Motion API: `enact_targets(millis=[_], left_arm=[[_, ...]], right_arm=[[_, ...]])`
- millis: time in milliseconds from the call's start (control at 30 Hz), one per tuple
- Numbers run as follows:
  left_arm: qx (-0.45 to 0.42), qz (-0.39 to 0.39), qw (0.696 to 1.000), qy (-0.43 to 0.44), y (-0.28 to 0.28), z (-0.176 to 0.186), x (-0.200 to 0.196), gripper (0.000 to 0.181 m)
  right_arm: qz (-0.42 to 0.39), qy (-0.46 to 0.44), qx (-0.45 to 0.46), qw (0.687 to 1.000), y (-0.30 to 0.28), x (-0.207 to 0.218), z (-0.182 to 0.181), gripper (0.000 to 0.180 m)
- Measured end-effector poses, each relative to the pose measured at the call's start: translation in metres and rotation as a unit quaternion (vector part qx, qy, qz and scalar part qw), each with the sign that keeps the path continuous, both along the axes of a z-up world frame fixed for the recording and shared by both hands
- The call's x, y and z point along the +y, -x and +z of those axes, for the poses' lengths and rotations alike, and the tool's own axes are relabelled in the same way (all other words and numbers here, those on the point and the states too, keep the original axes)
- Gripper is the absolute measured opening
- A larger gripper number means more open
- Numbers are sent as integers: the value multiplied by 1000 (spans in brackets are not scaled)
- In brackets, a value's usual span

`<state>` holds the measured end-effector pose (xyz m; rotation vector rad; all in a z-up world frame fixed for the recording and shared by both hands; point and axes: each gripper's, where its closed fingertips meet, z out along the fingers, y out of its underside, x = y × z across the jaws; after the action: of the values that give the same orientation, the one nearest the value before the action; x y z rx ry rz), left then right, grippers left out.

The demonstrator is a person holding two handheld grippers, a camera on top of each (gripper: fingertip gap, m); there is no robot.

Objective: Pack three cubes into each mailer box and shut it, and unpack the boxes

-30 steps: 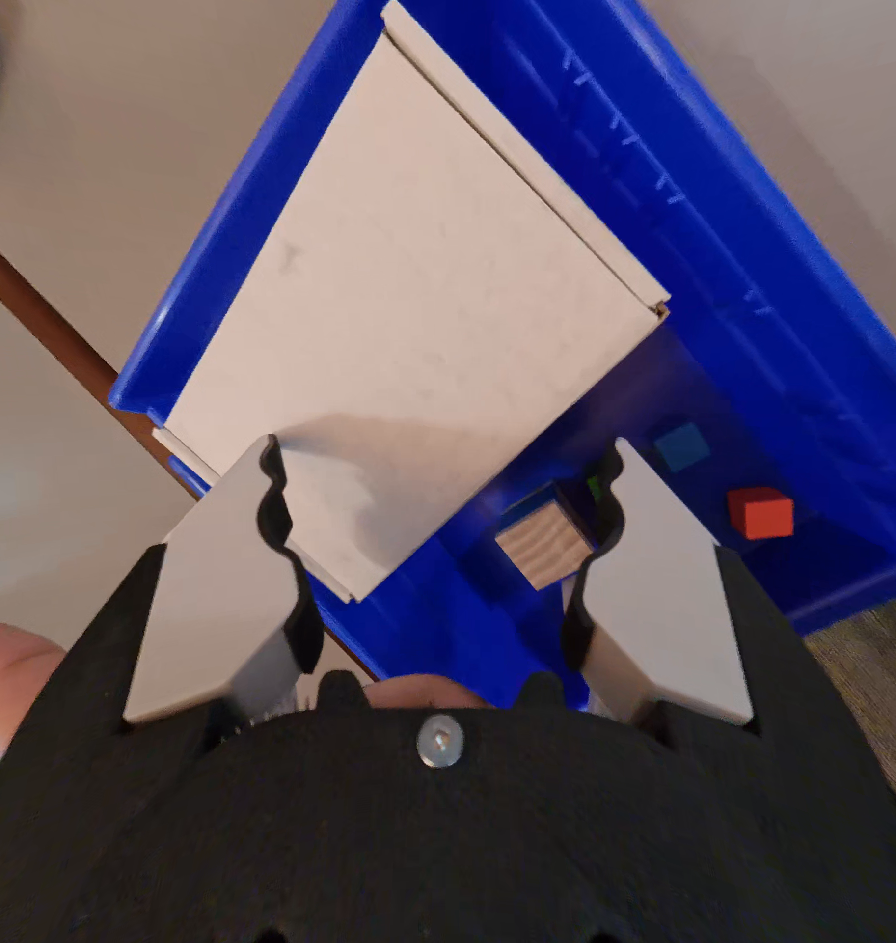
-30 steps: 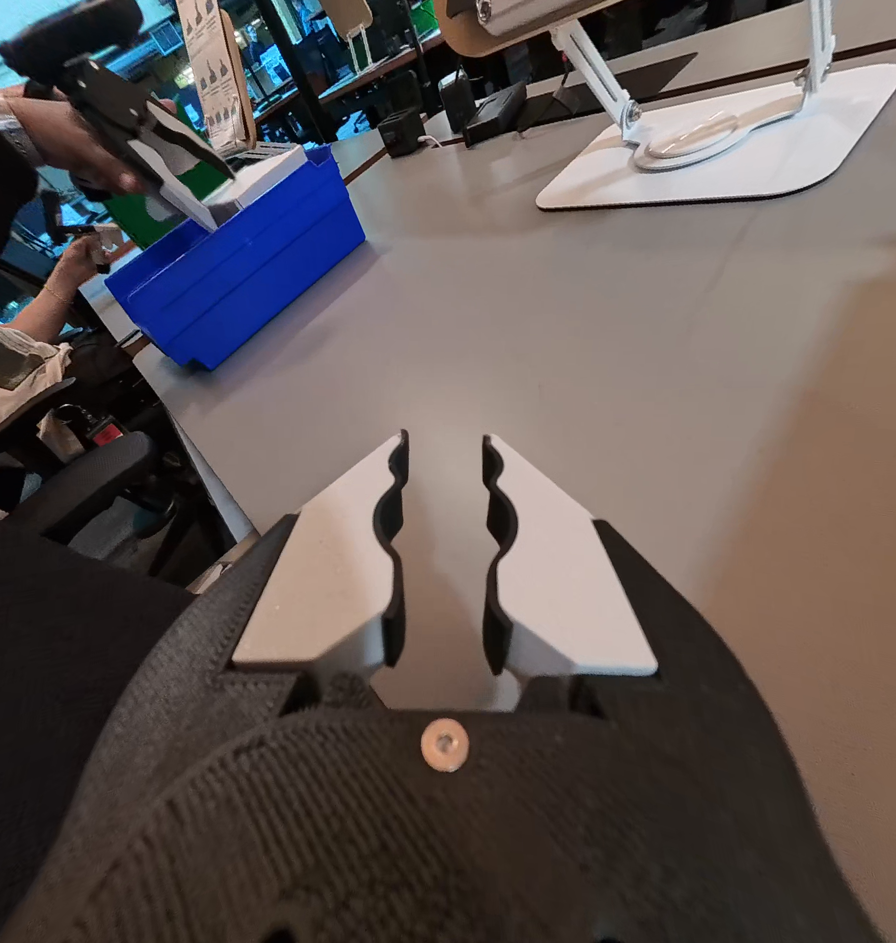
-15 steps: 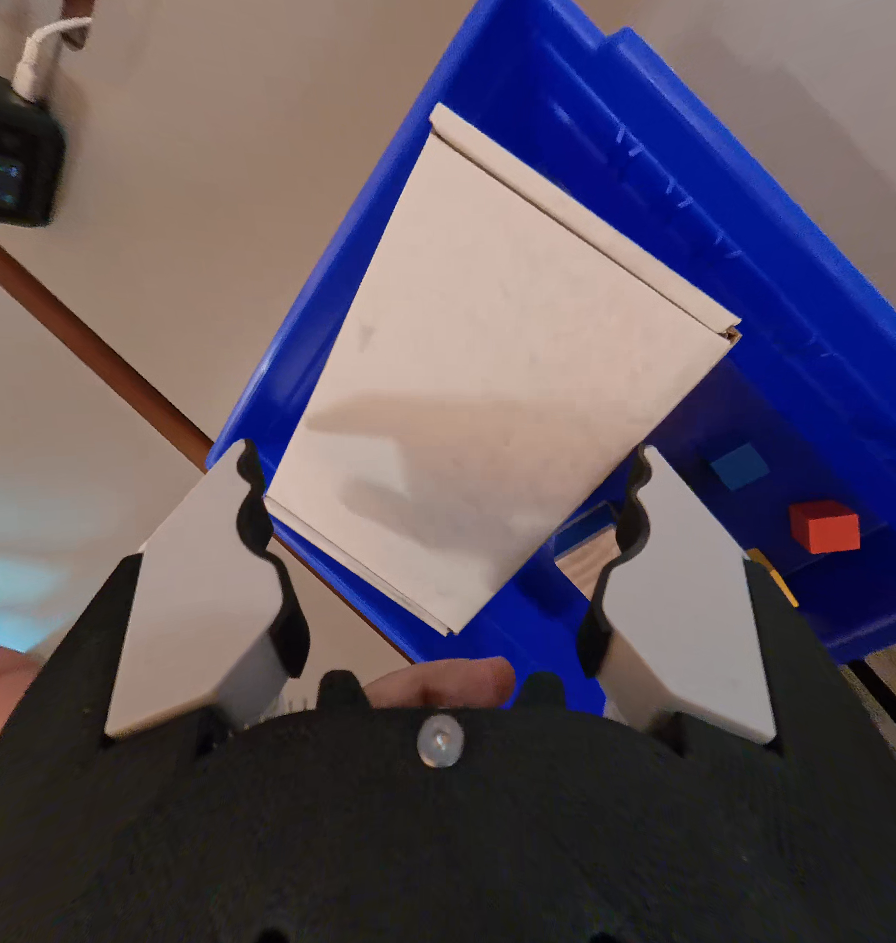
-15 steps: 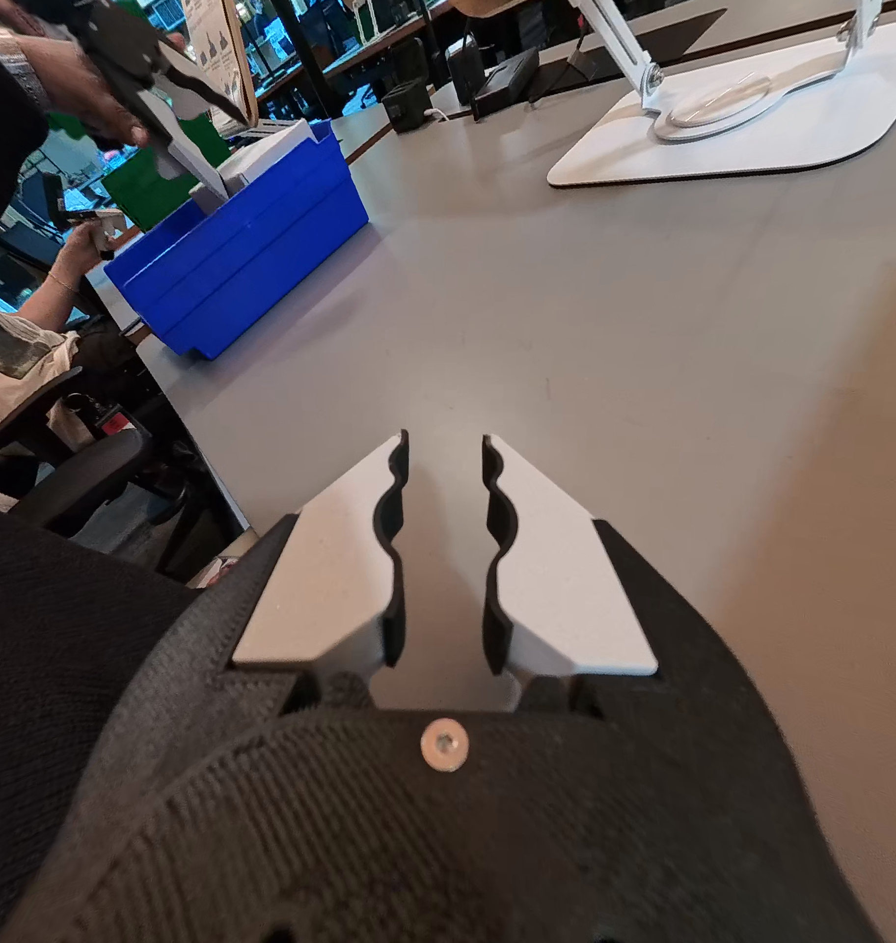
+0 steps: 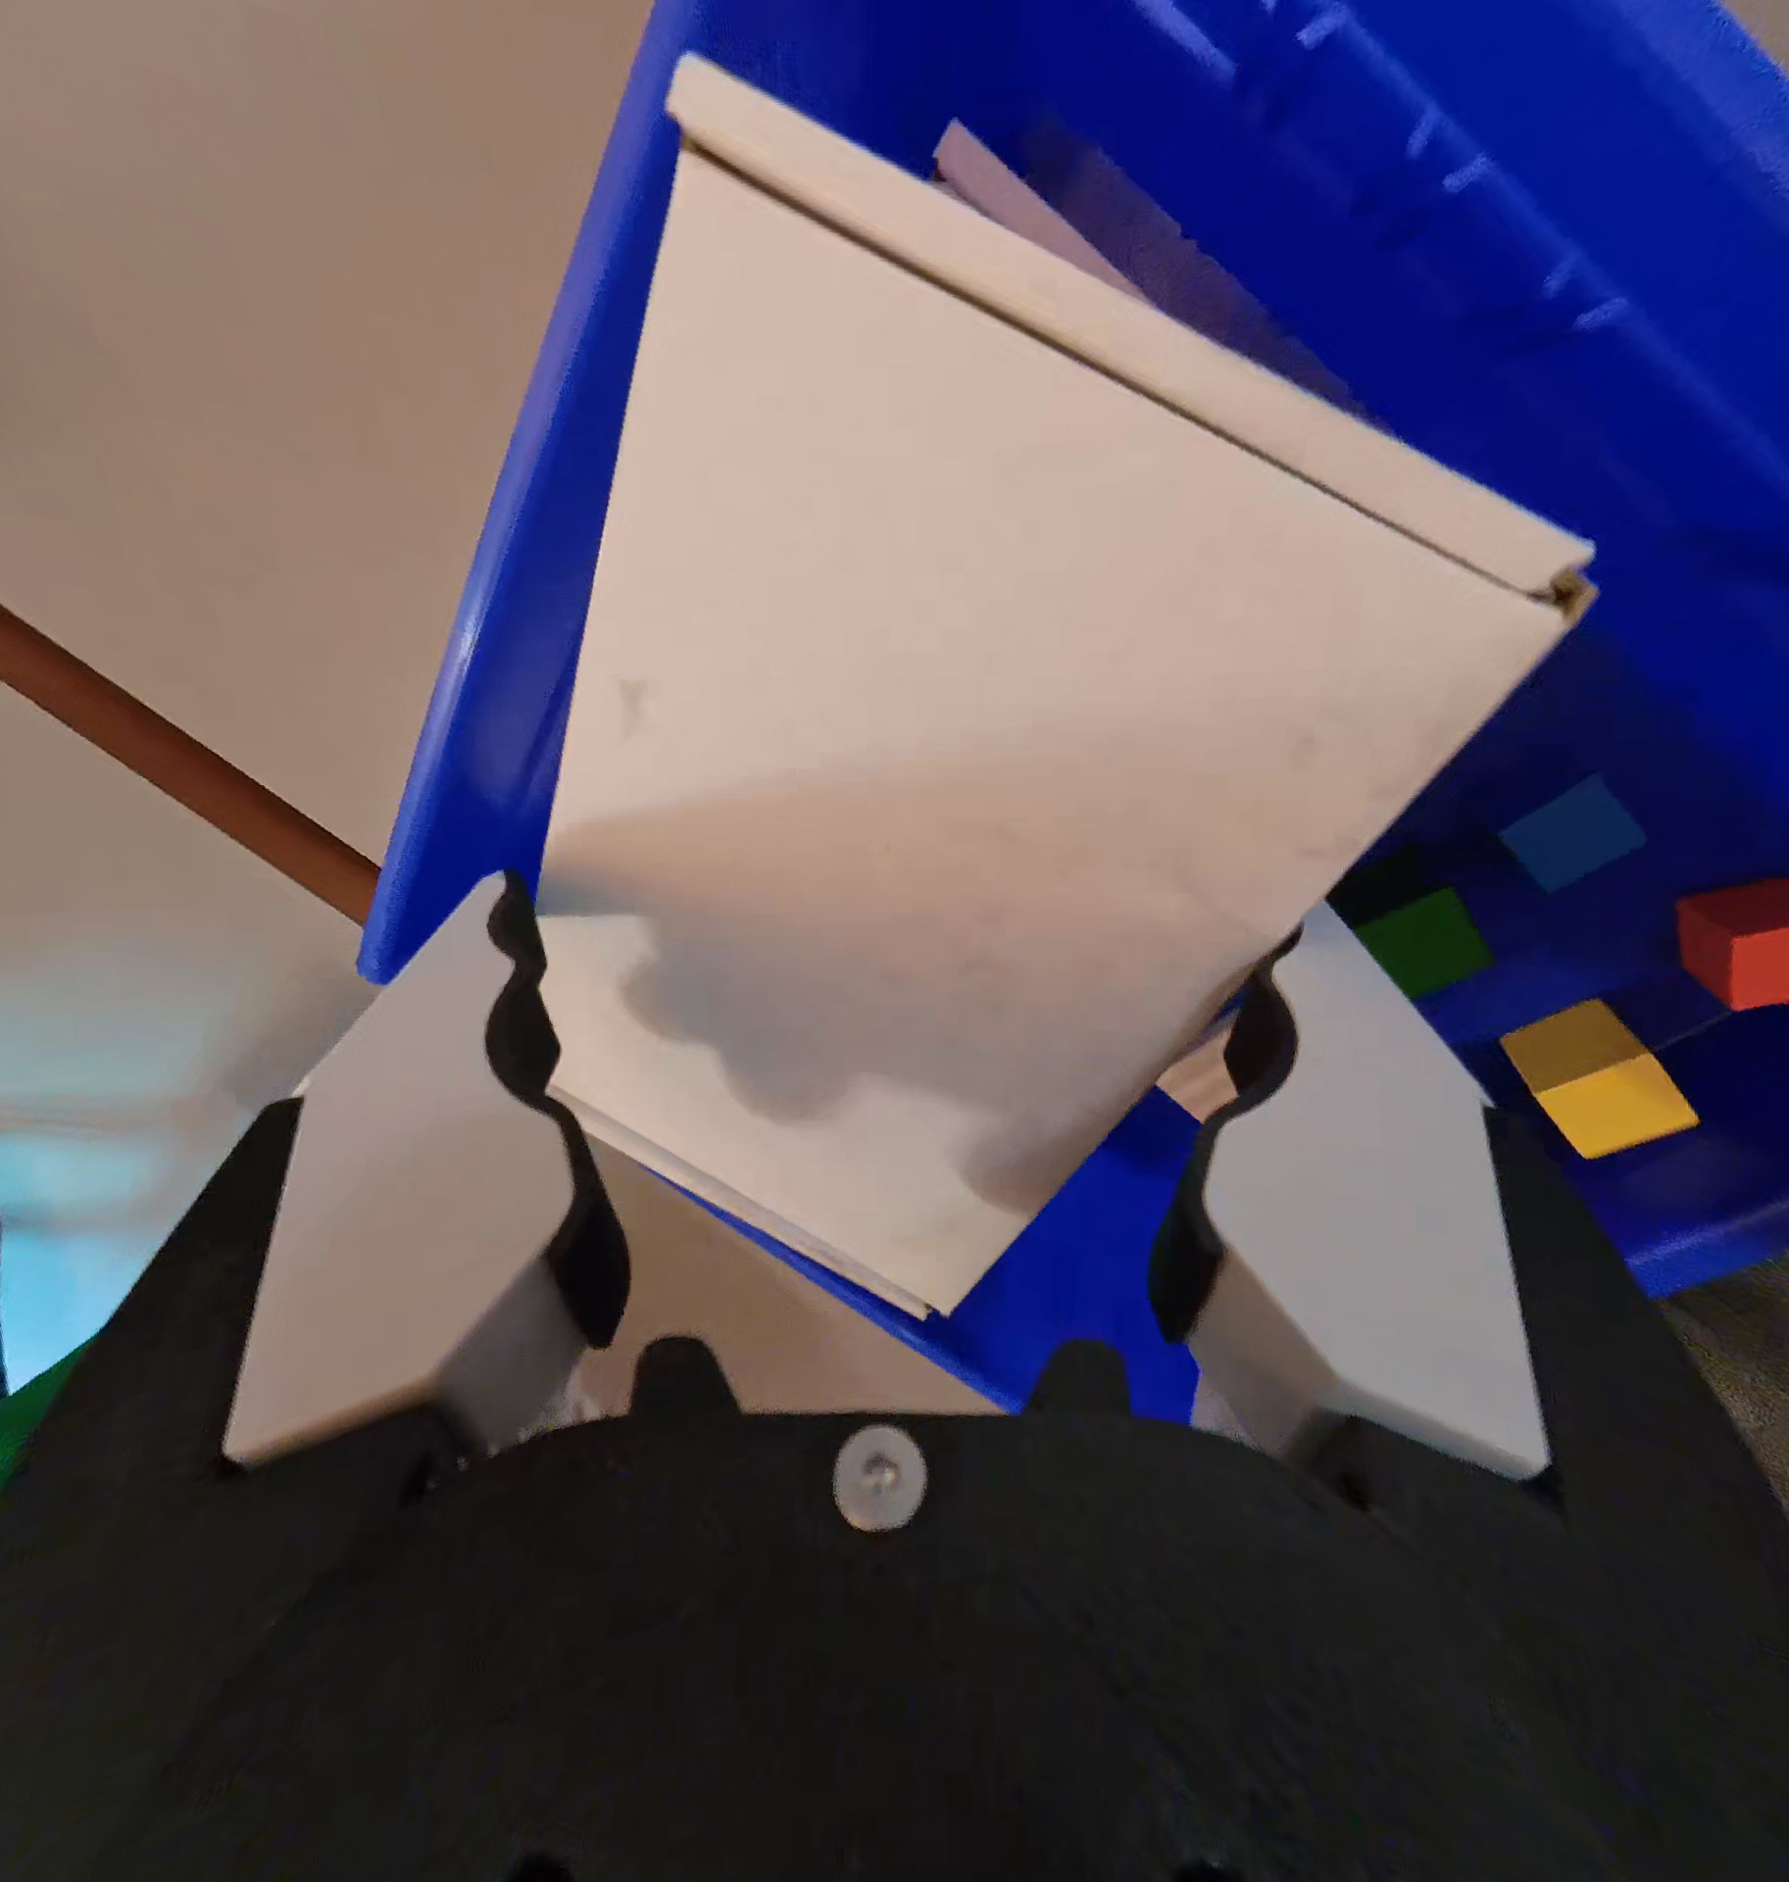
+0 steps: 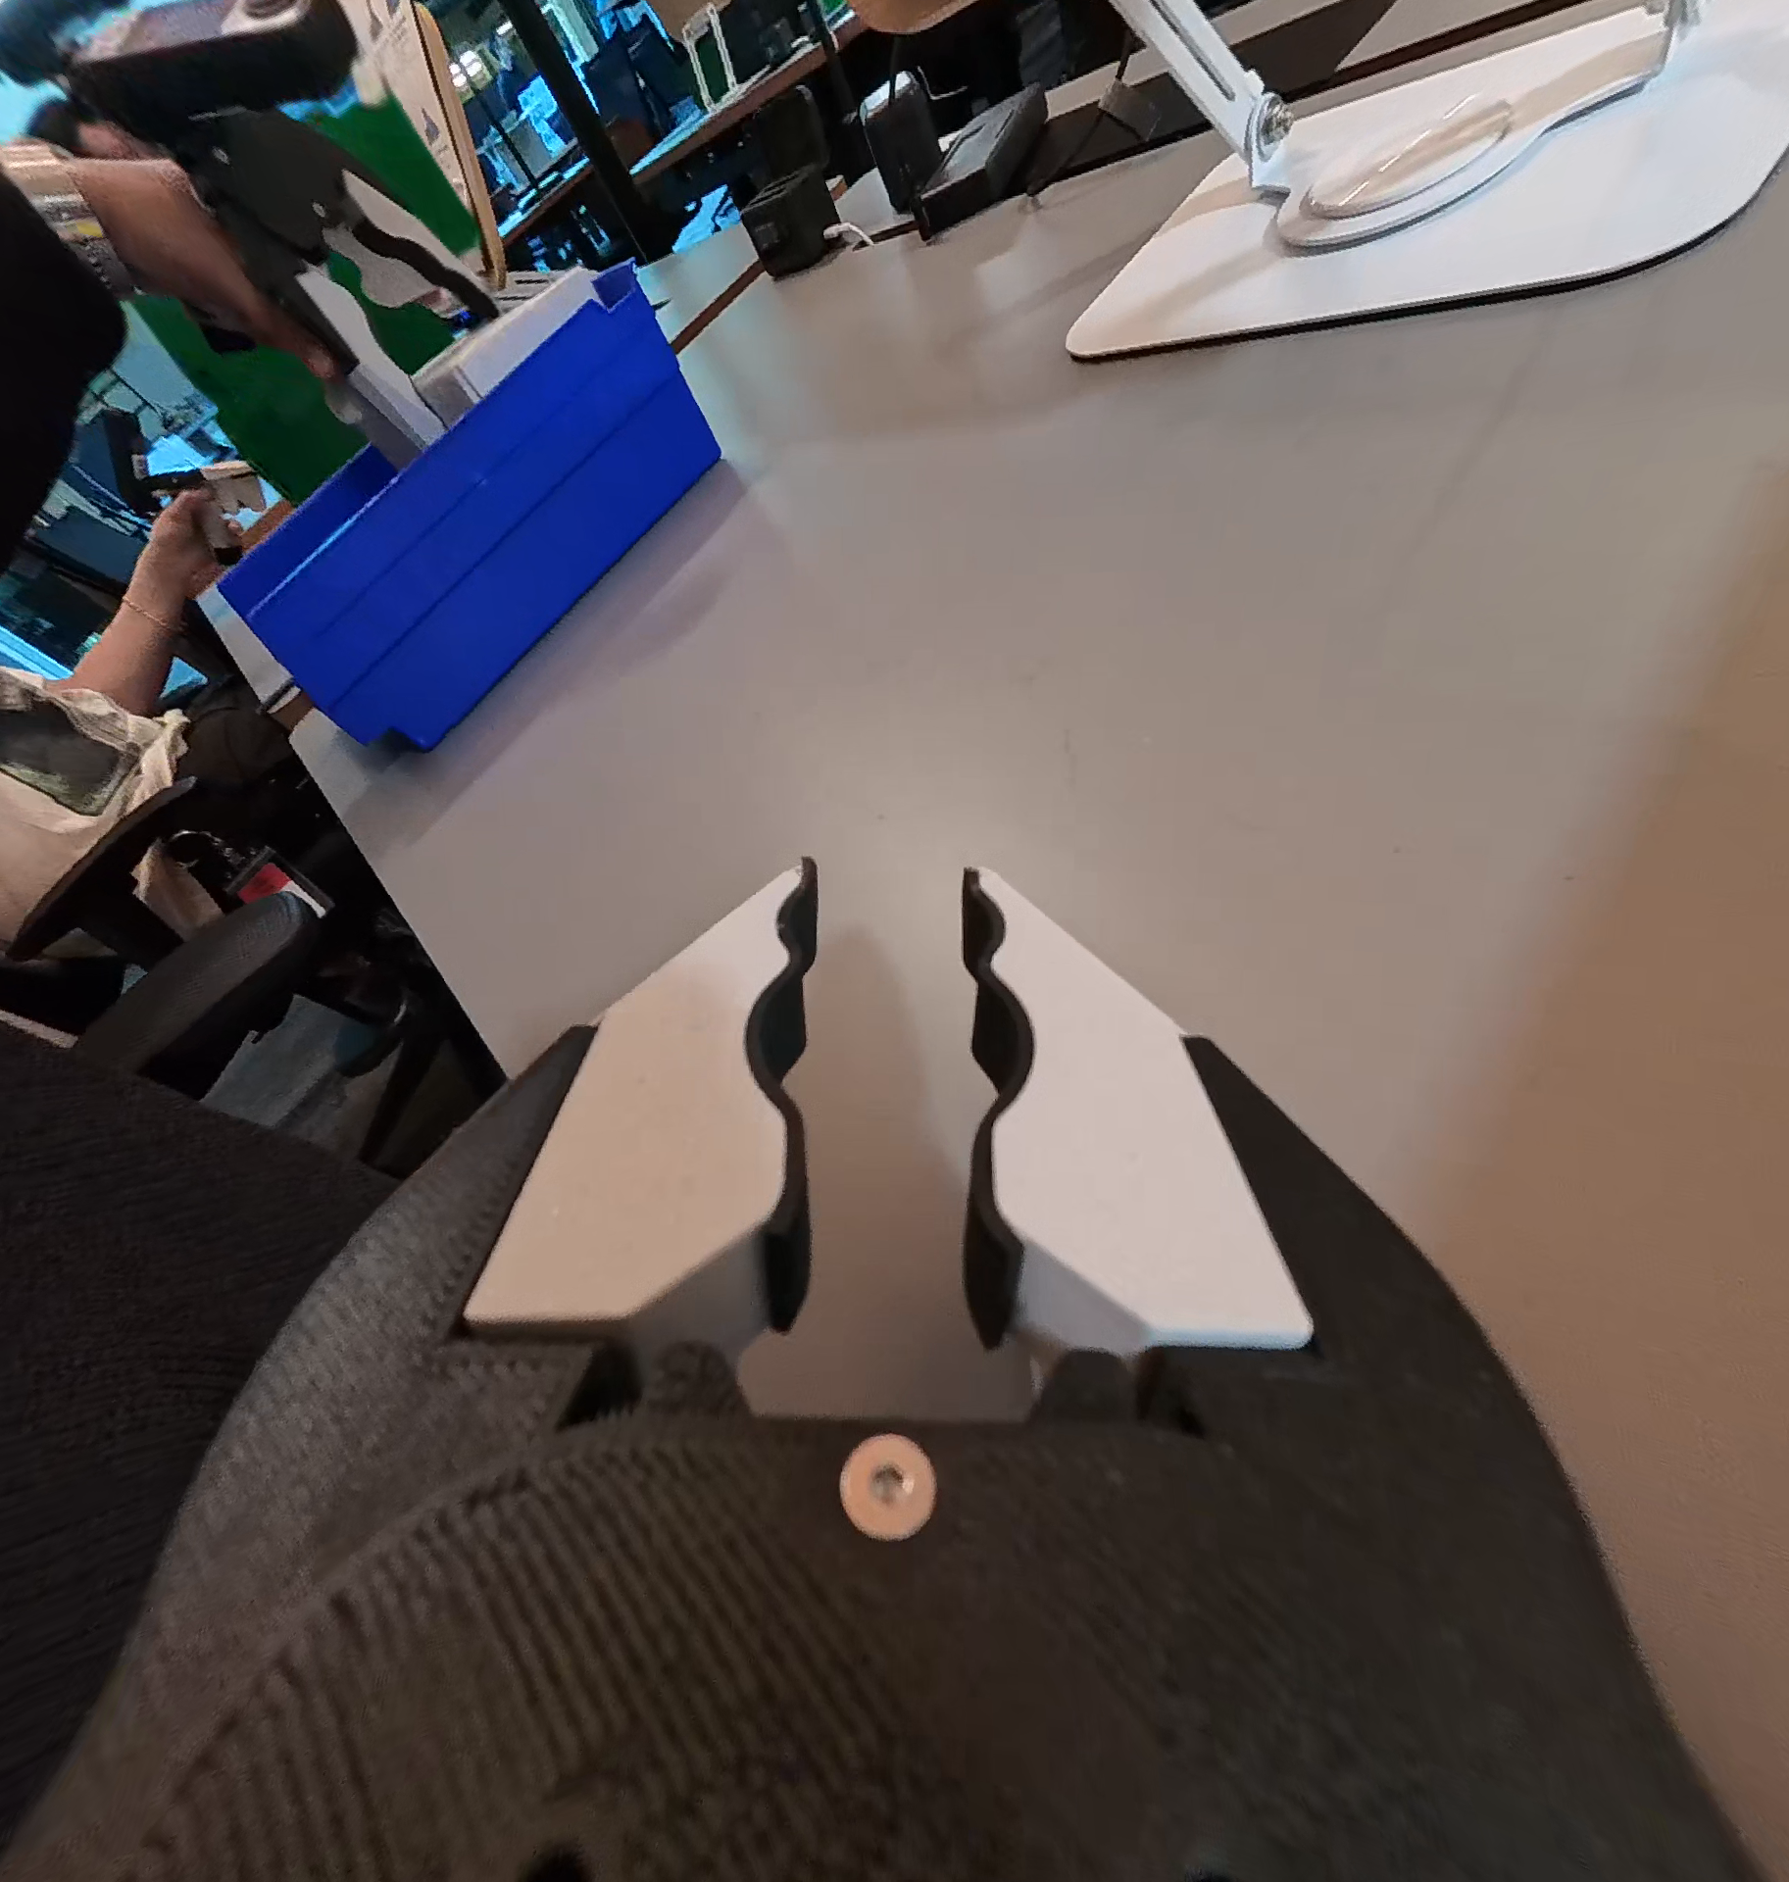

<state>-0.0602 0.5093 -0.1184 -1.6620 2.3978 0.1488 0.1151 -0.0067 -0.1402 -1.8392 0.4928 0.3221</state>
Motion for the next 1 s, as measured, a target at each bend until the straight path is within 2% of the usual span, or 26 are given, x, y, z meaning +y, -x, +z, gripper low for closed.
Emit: enact_targets(millis=[67, 133, 167, 267, 333, 533, 600, 700, 1000], left_arm=[[-13, 0, 1000, 14, 0, 9, -6, 129], [-47, -19, 999, 19, -4, 26, -14, 90], [-61, -19, 998, 11, -5, 33, -14, 79], [-79, -4, 997, -6, -2, 31, -13, 68], [-58, 3, 998, -31, 4, 20, -8, 88], [-55, 8, 994, -97, -1, 17, 7, 120], [-57, 7, 993, -101, -5, 25, 12, 124], [-57, 11, 996, -62, -12, 29, 11, 124], [28, 0, 1000, -13, -3, -3, 26, 144]], right_arm=[[2, -5, 4, 1000, 1, 0, 2, 27], [4, -10, 5, 1000, 2, 0, 4, 27], [6, -13, 5, 1000, 2, 0, 5, 27], [14, -26, 9, 1000, 6, 0, 12, 27], [18, -34, 12, 999, 8, -1, 16, 27], [9, -49, 24, 998, 5, -7, 21, 27], [6, -56, 36, 998, 3, -7, 22, 27], [2, -61, 58, 996, 1, -5, 20, 27], [-4, -46, 60, 997, -10, 0, 11, 29]])
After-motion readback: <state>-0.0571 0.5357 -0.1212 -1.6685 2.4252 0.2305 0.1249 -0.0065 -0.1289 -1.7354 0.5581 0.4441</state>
